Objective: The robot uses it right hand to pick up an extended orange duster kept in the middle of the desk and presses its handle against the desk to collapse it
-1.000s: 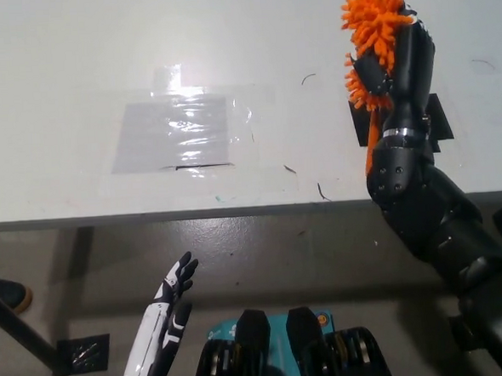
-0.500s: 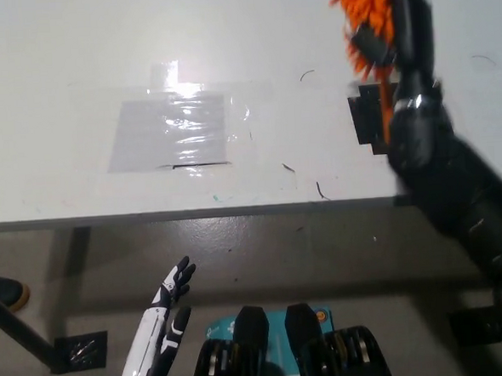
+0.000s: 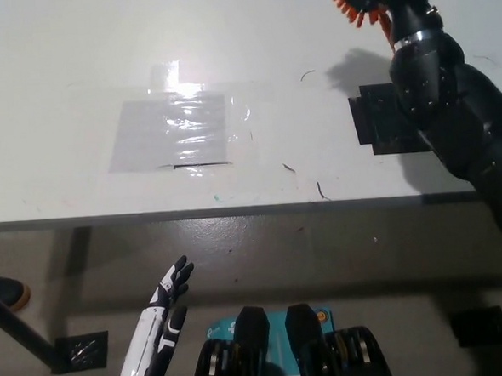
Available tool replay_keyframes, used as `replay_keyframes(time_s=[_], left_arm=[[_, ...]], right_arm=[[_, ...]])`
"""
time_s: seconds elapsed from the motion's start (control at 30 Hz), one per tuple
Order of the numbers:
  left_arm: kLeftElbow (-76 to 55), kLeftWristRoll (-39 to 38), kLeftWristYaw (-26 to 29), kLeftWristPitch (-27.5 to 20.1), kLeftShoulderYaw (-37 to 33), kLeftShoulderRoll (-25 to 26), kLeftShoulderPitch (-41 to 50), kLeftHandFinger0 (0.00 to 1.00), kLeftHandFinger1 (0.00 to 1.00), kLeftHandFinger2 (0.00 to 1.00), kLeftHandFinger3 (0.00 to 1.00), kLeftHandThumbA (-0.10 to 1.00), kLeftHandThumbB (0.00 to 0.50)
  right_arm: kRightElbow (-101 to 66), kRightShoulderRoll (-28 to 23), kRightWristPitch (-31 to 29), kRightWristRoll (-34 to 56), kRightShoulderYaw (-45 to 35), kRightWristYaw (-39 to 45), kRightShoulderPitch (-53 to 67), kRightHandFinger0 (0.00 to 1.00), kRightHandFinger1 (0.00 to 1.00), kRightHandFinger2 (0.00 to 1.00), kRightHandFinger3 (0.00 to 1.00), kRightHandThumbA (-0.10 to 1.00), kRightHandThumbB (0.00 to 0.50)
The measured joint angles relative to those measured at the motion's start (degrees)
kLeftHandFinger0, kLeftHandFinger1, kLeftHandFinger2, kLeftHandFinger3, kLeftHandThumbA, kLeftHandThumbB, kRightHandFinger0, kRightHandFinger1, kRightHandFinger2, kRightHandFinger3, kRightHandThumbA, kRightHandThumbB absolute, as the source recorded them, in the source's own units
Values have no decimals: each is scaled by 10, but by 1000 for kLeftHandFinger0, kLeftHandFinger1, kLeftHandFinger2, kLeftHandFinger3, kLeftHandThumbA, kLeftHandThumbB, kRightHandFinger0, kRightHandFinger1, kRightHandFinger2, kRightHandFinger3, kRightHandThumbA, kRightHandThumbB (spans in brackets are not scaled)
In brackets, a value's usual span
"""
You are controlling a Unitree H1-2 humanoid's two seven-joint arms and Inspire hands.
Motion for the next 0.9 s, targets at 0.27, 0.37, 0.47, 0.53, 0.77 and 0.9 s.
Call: replay_keyframes(time_s=[0.27, 0.37, 0.47, 0.53, 0.77, 0.9], left_arm=[[0, -5, 0, -1, 0, 0, 0, 1000, 1000, 1000, 1000, 1000, 51], [0, -4, 0, -1, 0, 0, 0, 1000, 1000, 1000, 1000, 1000, 44], [0, -5, 0, -1, 0, 0, 0, 1000, 1000, 1000, 1000, 1000, 47], [0, -5, 0, -1, 0, 0, 0, 1000, 1000, 1000, 1000, 1000, 40], [0, -4, 0, -1, -1, 0, 0, 1000, 1000, 1000, 1000, 1000, 6], [1, -4, 0, -1, 0, 0, 0, 1000, 1000, 1000, 1000, 1000, 27]], right_arm=[[68, 9, 23, -48, 60, 53, 3, 18, 533, 902, 852, -100, 146], [85, 17, 45, -53, 66, 92, 5, 102, 617, 980, 885, -100, 182], [97, 23, 70, -55, 69, 128, 6, 1000, 1000, 1000, 1000, 341, 215], [102, 25, 84, -55, 72, 157, 8, 1000, 1000, 1000, 1000, 582, 423], [110, 26, 129, -56, 79, 246, 8, 1000, 1000, 1000, 1000, 941, 492], [109, 26, 152, -56, 80, 293, 7, 1000, 1000, 1000, 1000, 998, 499]])
